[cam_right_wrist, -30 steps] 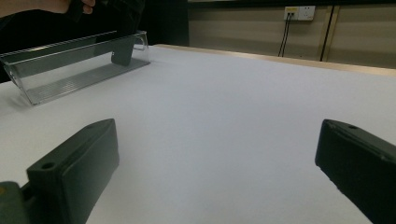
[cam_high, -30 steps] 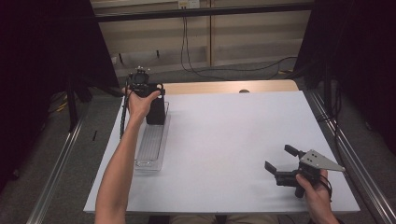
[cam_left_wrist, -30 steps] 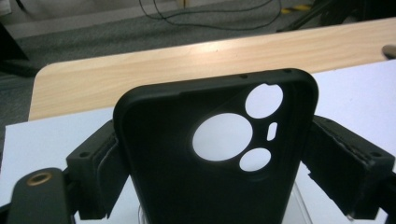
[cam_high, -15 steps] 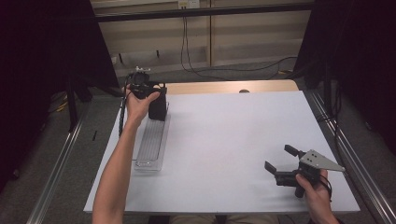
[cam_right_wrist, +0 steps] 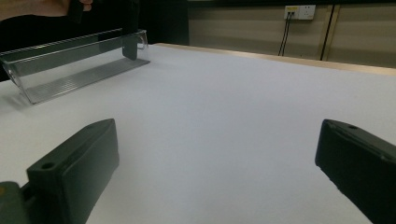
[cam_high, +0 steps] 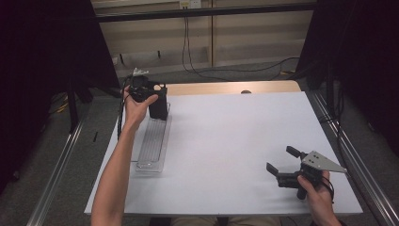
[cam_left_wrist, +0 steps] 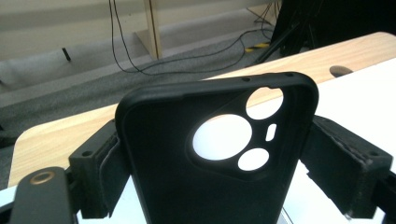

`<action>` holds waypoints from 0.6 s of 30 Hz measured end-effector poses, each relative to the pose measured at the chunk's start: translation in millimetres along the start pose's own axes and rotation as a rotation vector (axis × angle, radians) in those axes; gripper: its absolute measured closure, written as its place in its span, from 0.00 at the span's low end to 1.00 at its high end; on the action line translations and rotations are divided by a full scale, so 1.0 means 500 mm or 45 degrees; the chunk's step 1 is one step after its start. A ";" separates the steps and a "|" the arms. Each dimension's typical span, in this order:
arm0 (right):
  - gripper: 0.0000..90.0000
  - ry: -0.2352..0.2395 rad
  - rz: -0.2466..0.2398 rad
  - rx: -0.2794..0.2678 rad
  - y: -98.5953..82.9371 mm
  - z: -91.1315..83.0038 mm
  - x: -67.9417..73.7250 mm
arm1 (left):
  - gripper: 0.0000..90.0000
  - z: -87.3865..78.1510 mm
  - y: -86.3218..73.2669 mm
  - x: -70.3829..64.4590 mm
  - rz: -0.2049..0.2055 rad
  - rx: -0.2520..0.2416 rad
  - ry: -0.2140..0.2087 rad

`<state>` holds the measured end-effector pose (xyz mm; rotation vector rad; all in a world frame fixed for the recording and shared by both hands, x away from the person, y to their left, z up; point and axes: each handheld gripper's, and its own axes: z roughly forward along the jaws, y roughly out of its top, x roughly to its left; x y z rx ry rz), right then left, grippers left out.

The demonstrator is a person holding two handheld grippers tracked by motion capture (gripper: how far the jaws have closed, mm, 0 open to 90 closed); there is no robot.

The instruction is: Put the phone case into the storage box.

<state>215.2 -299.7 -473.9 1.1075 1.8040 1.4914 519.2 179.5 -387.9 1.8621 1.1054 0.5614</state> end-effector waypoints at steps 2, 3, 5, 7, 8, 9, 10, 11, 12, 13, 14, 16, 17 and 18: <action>0.00 0.003 -0.002 0.004 0.000 -0.001 0.000 | 0.16 0.001 -0.003 0.001 0.018 0.006 -0.016; 0.00 0.000 -0.001 0.003 0.000 -0.001 0.000 | 0.16 0.002 -0.006 0.000 0.016 0.007 -0.020; 0.00 0.004 -0.001 0.005 0.000 -0.002 0.000 | 0.16 0.002 -0.013 -0.001 0.034 0.015 -0.005; 0.00 -0.001 -0.002 0.000 0.000 -0.001 -0.001 | 0.16 -0.002 -0.020 0.000 0.034 -0.010 0.006; 0.00 0.000 0.013 0.000 0.000 -0.001 0.000 | 0.16 -0.008 -0.020 0.002 0.024 -0.001 0.004; 0.00 0.000 0.006 0.001 0.000 -0.001 -0.001 | 0.15 -0.010 -0.020 0.001 0.010 -0.005 0.004; 0.00 -0.003 0.007 -0.001 0.000 -0.001 0.000 | 0.15 -0.017 -0.018 0.000 -0.005 0.021 0.012; 0.00 -0.001 0.009 0.003 0.000 -0.001 0.000 | 0.15 -0.021 -0.017 0.001 0.004 0.028 0.003; 0.00 0.001 -0.002 0.003 0.000 -0.001 0.000 | 0.15 -0.025 -0.017 0.001 0.010 0.040 0.007; 0.00 0.001 0.001 0.003 0.000 -0.001 0.000 | 0.15 -0.027 -0.018 -0.002 -0.010 0.041 0.015; 0.00 0.000 0.001 0.003 0.001 -0.001 0.001 | 0.15 -0.029 -0.018 -0.005 -0.005 0.048 0.026; 0.00 0.005 -0.001 0.004 0.001 0.000 0.001 | 0.16 -0.034 -0.017 -0.010 -0.004 0.068 0.046; 0.00 0.001 0.001 0.004 0.001 0.000 0.002 | 0.16 -0.035 -0.017 -0.015 -0.014 0.066 0.052; 0.00 0.000 0.009 0.003 0.001 0.001 0.002 | 0.16 -0.035 -0.016 -0.020 -0.030 0.066 0.069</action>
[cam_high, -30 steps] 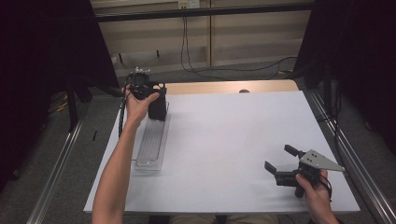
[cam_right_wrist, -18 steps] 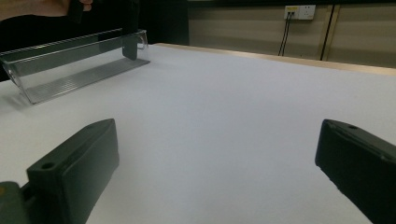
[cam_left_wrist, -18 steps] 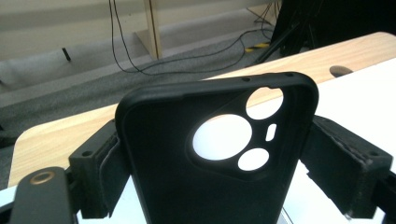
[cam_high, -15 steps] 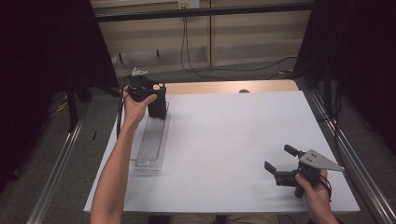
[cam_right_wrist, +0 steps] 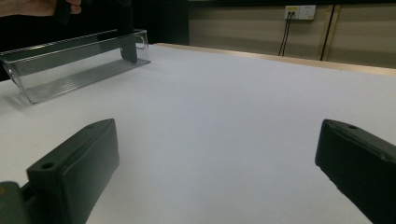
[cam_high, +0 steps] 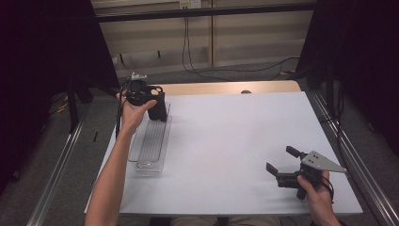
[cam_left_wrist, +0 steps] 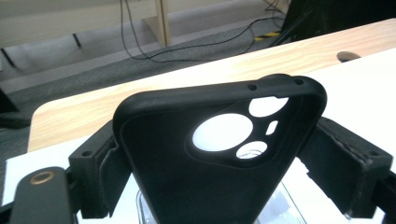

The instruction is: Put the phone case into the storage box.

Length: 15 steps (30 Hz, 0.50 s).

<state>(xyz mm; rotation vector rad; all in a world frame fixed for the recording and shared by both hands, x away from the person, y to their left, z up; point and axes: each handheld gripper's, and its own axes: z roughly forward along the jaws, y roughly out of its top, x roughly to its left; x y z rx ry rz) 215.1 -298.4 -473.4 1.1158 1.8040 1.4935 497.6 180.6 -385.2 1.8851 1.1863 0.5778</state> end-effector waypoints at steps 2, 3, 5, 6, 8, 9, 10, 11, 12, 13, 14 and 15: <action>0.00 -0.004 0.002 -0.001 0.000 0.000 0.000 | 0.16 0.000 0.001 -0.006 0.015 0.009 0.028; 0.00 -0.006 0.003 -0.001 0.000 0.000 -0.001 | 0.16 0.000 0.002 -0.007 0.019 0.014 0.036; 0.00 -0.008 0.005 -0.004 0.000 0.000 -0.001 | 0.17 0.004 0.001 -0.008 0.012 -0.001 0.047; 0.00 -0.005 0.005 -0.004 0.000 0.000 -0.002 | 0.17 0.004 0.001 -0.006 0.021 0.001 0.059; 0.00 -0.006 0.002 0.000 0.000 0.000 -0.003 | 0.17 0.005 0.000 -0.005 0.015 -0.005 0.064; 0.00 -0.004 0.002 -0.001 0.000 0.000 -0.003 | 0.17 0.006 0.000 -0.007 0.013 -0.011 0.078; 0.00 -0.005 0.001 -0.002 0.000 0.000 -0.003 | 0.17 0.008 0.000 -0.007 0.000 -0.034 0.075; 0.00 -0.005 0.001 -0.001 0.000 0.000 -0.003 | 0.17 0.009 -0.001 -0.007 -0.007 -0.044 0.074; 0.00 -0.004 0.000 -0.001 0.000 0.000 -0.004 | 0.17 0.010 -0.001 -0.006 -0.011 -0.055 0.062; 0.00 -0.003 0.000 -0.002 0.000 -0.001 -0.004 | 0.17 0.011 -0.002 -0.006 -0.002 -0.055 0.061; 0.00 -0.003 0.000 -0.002 0.000 -0.001 -0.004 | 0.17 0.014 -0.003 -0.008 -0.002 -0.061 0.069; 0.00 -0.004 0.003 -0.003 0.000 -0.001 -0.003 | 0.17 0.016 -0.004 -0.009 -0.010 -0.077 0.075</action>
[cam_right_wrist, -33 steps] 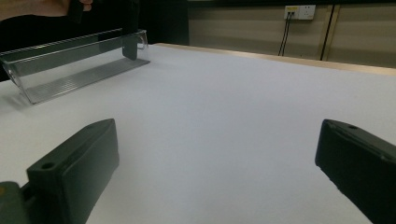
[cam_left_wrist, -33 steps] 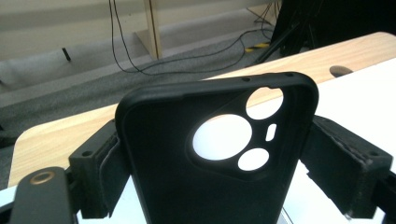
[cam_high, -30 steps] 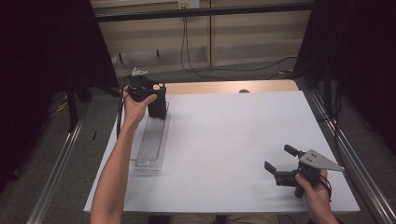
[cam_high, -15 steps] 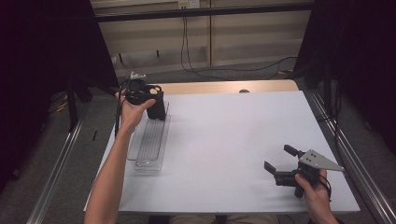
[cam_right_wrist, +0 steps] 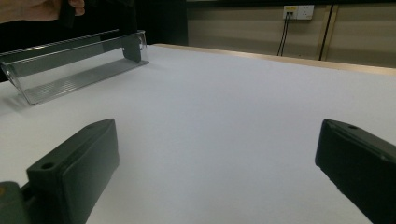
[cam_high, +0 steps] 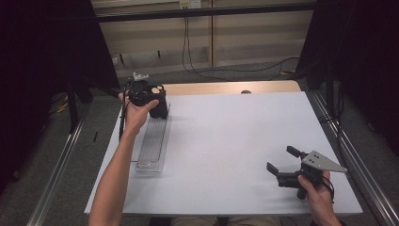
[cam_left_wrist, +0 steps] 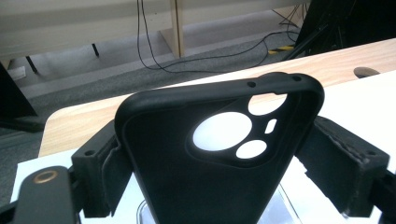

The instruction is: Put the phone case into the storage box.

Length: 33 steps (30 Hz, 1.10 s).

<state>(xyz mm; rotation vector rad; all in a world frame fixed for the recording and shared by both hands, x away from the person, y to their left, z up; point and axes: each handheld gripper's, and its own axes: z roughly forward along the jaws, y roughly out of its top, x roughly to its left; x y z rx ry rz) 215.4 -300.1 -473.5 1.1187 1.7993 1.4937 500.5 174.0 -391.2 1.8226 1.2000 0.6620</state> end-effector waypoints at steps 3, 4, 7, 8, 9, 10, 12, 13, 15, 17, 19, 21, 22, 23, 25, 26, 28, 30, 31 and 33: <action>0.00 0.001 -0.004 0.001 0.000 0.000 -0.001 | 0.17 0.000 0.000 0.001 -0.001 -0.008 0.007; 0.00 -0.003 -0.002 0.002 0.000 0.001 -0.001 | 0.17 0.000 0.000 0.003 0.007 -0.005 0.001; 0.00 0.000 0.001 0.005 0.000 0.002 0.001 | 0.17 0.001 0.001 0.004 0.016 -0.019 0.022; 0.00 0.001 0.002 0.003 0.000 0.002 0.002 | 0.17 0.002 0.001 0.004 0.012 -0.022 0.020; 0.00 0.001 0.002 0.003 0.000 0.002 0.002 | 0.17 0.004 0.000 0.002 0.004 -0.013 0.022; 0.00 0.001 -0.001 0.000 0.000 0.002 0.002 | 0.17 0.007 -0.002 0.000 -0.013 -0.028 0.020; 0.00 0.000 -0.001 0.001 0.000 0.001 0.001 | 0.17 0.007 -0.003 -0.001 -0.013 -0.028 0.030; 0.00 -0.004 -0.003 0.000 -0.001 0.001 0.000 | 0.16 0.007 -0.002 -0.001 -0.008 -0.027 0.029; 0.00 -0.002 -0.001 0.003 0.000 0.001 -0.001 | 0.16 0.008 -0.002 0.000 -0.003 -0.023 0.032; 0.00 0.004 0.001 0.003 0.000 0.001 0.001 | 0.16 0.008 -0.002 -0.001 0.003 -0.023 0.037; 0.00 0.004 0.002 0.003 0.000 0.001 0.001 | 0.15 0.008 -0.002 0.000 0.006 -0.021 0.035; 0.00 0.003 0.001 0.004 0.000 0.001 0.001 | 0.15 0.011 -0.003 -0.002 0.003 -0.032 0.045; 0.00 0.001 0.002 0.004 -0.001 0.001 0.000 | 0.15 0.012 -0.004 0.000 0.012 -0.019 0.039; 0.00 0.001 0.003 0.003 -0.001 0.001 0.000 | 0.14 0.013 -0.004 -0.001 0.000 -0.017 0.033; 0.00 0.000 0.002 0.003 -0.001 0.001 0.000 | 0.11 0.015 -0.005 -0.001 0.000 -0.002 0.033; 0.00 0.000 0.003 0.004 -0.001 0.001 0.000 | 0.11 0.017 -0.006 0.000 -0.007 -0.008 0.023; 0.00 -0.001 0.003 0.006 -0.001 0.002 0.000 | 0.10 0.019 -0.006 0.000 -0.024 -0.013 0.020; 0.00 0.002 0.001 0.007 -0.001 0.001 0.001 | 0.08 0.021 -0.007 0.001 -0.035 -0.015 0.005; 0.00 0.003 0.003 0.007 -0.001 0.001 0.001 | 0.08 0.021 -0.007 0.003 -0.024 -0.008 0.001; 0.00 0.002 -0.002 0.003 -0.001 0.000 -0.001 | 0.05 0.023 -0.008 0.001 -0.031 -0.019 0.010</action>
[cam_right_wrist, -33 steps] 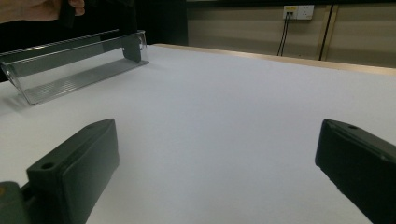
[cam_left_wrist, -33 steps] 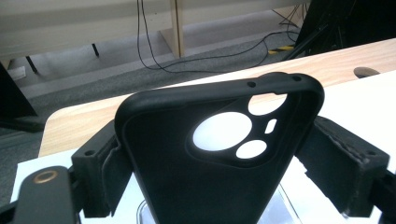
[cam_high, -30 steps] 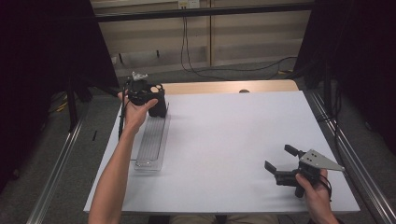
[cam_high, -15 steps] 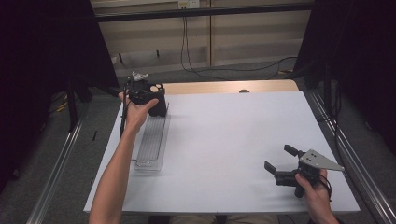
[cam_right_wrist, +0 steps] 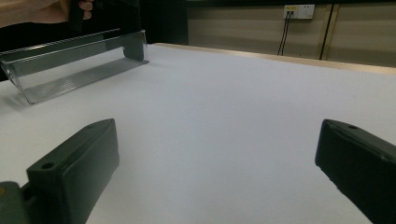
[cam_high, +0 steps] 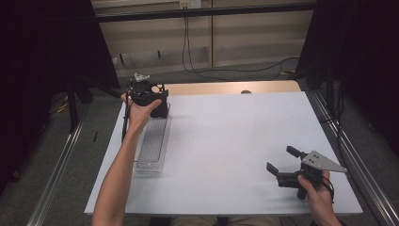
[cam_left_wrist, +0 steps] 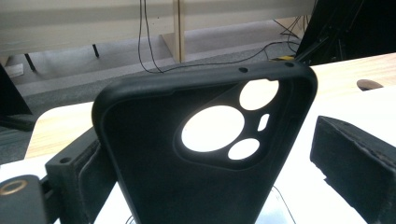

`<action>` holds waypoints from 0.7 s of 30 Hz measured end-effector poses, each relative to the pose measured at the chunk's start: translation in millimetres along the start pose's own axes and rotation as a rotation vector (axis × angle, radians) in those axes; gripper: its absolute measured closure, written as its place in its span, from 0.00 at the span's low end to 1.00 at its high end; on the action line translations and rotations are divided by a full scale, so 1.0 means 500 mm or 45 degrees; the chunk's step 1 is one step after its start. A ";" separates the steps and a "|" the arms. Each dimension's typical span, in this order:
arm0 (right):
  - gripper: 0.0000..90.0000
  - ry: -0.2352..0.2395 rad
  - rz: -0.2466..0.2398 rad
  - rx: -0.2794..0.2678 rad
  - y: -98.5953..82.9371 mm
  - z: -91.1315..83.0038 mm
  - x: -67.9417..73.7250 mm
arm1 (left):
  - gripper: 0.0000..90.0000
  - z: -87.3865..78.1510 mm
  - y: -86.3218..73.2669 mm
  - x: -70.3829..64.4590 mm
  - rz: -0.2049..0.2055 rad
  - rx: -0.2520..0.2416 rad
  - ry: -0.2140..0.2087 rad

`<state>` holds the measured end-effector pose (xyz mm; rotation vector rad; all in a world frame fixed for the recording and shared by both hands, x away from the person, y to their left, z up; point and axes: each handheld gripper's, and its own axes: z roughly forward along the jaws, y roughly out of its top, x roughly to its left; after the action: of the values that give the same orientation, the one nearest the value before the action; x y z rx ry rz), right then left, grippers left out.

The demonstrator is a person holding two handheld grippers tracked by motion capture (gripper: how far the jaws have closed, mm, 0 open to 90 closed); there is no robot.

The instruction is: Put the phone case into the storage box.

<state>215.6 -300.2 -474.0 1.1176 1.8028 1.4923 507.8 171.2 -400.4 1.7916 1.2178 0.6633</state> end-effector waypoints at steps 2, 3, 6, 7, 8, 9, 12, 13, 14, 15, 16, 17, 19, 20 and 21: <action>0.00 -0.003 0.004 0.000 0.000 -0.001 0.000 | 0.03 -0.001 0.000 0.002 0.002 0.000 -0.010; 0.00 -0.002 0.004 0.000 0.000 -0.001 0.000 | 0.02 0.001 0.000 0.000 -0.015 -0.015 0.002; 0.00 -0.002 0.002 -0.002 0.000 -0.001 0.000 | 0.03 -0.003 0.003 0.001 -0.013 -0.029 0.021; 0.00 -0.001 0.000 -0.001 0.000 -0.001 0.000 | 0.02 -0.002 0.003 0.002 -0.019 -0.045 0.005; 0.00 0.000 0.004 0.000 0.000 -0.001 0.000 | 0.02 -0.004 0.004 0.003 -0.028 -0.044 -0.008; 0.00 0.000 0.003 0.000 0.000 -0.001 0.000 | 0.02 -0.006 0.005 0.005 -0.034 -0.053 -0.008; 0.00 -0.001 0.004 0.000 0.000 -0.001 0.000 | 0.02 -0.010 0.007 0.005 -0.011 -0.079 -0.013; 0.00 -0.001 0.005 0.001 0.000 -0.001 0.000 | 0.02 -0.010 0.008 0.002 -0.020 -0.104 -0.010; 0.00 -0.001 0.005 0.001 0.000 -0.001 0.000 | 0.02 -0.012 0.009 0.003 -0.014 -0.109 -0.018; 0.00 -0.003 0.003 0.000 0.000 -0.001 0.000 | 0.02 -0.014 0.010 0.005 -0.001 -0.114 -0.027; 0.00 0.001 -0.004 0.000 0.000 -0.001 -0.001 | 0.02 -0.016 0.011 0.006 0.011 -0.120 -0.031; 0.00 0.000 -0.003 -0.002 0.000 -0.001 0.000 | 0.02 -0.016 0.012 0.003 -0.001 -0.142 -0.029; 0.00 -0.001 -0.002 -0.003 0.000 -0.001 0.000 | 0.02 -0.021 0.014 0.004 0.035 -0.149 -0.029; 0.00 -0.002 0.002 -0.001 0.000 -0.001 0.000 | 0.02 -0.021 0.015 0.003 0.026 -0.165 -0.023; 0.00 0.000 0.002 0.000 0.000 -0.001 0.000 | 0.02 -0.024 0.016 0.004 0.030 -0.160 -0.009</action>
<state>215.2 -300.7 -473.9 1.1189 1.8020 1.4929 502.9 176.1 -387.4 1.7048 1.1268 0.7301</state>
